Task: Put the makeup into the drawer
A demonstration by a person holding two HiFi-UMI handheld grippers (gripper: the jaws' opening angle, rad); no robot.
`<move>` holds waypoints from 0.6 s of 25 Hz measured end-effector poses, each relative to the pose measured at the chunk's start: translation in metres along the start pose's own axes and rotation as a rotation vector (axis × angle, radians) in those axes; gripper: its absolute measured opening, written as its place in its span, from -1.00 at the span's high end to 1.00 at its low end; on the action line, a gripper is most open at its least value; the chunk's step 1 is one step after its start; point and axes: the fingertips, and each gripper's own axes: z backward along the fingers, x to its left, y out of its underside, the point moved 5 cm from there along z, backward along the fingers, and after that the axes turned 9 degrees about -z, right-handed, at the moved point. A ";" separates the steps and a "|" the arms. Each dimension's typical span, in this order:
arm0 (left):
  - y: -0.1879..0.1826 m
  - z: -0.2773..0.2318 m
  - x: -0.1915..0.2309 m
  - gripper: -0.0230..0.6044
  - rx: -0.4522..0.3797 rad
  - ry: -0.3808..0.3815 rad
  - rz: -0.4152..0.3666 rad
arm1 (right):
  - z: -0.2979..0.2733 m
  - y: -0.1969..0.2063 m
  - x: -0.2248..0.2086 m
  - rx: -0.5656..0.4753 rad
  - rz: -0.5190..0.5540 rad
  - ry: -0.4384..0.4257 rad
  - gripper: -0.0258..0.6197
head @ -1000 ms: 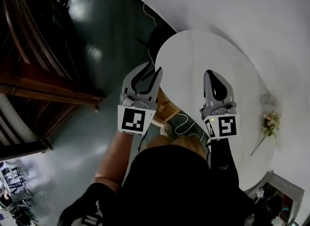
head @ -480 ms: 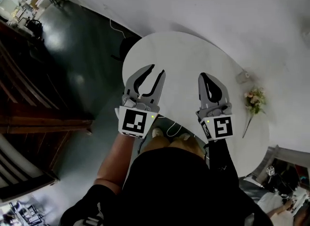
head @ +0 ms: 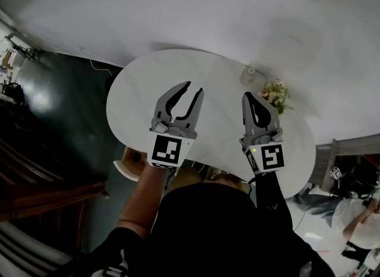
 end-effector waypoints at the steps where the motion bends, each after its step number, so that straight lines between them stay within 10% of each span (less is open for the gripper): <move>1: -0.002 -0.009 -0.009 0.57 -0.003 0.017 0.001 | 0.007 -0.004 -0.008 -0.017 -0.010 0.021 0.91; 15: -0.009 -0.048 -0.064 0.90 -0.013 0.059 -0.003 | 0.061 -0.005 -0.064 -0.025 -0.006 0.136 0.91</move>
